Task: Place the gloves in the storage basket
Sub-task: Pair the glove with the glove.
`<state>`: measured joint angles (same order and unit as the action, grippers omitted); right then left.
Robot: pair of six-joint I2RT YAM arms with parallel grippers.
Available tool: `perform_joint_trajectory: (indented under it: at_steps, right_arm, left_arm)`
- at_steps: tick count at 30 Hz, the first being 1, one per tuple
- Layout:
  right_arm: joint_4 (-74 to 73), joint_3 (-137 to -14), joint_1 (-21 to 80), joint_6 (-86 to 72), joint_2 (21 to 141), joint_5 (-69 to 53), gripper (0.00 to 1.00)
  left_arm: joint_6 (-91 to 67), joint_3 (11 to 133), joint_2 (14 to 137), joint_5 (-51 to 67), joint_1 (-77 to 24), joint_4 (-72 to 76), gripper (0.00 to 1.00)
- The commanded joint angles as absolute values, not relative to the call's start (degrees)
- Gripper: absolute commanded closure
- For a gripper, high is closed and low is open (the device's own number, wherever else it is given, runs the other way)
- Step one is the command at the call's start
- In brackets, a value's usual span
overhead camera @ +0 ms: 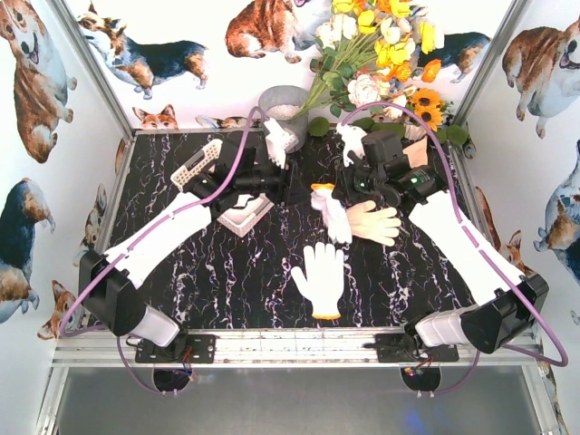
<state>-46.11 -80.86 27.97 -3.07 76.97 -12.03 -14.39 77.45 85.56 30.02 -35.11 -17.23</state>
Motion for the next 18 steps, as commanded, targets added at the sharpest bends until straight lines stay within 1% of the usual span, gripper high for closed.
perform_joint_trajectory:
  at_steps: [1, 5, 8, 13, 18]
  right_arm:
    - [-41.1, -83.5, 27.3, 0.0, 76.0, -13.1, 1.00]
    - [-38.3, -79.7, 27.3, 0.8, 75.6, -14.7, 1.00]
    - [-35.3, -76.0, 27.2, -0.3, 74.9, -15.7, 1.00]
    - [-32.8, -72.5, 27.2, -0.5, 73.6, -20.2, 1.00]
    - [-31.7, -71.7, 27.2, 1.4, 73.6, -25.8, 1.00]
  left_arm:
    - [-15.6, 77.9, 84.9, 31.5, -32.9, -14.0, 0.59]
    - [-17.8, 76.9, 85.0, 30.8, -32.1, -12.8, 0.46]
    - [-19.3, 74.7, 84.2, 31.4, -32.1, -11.0, 0.39]
    - [-21.3, 70.1, 82.6, 35.3, -32.1, -7.2, 0.33]
    - [-21.4, 68.8, 84.1, 37.7, -32.2, -5.8, 0.31]
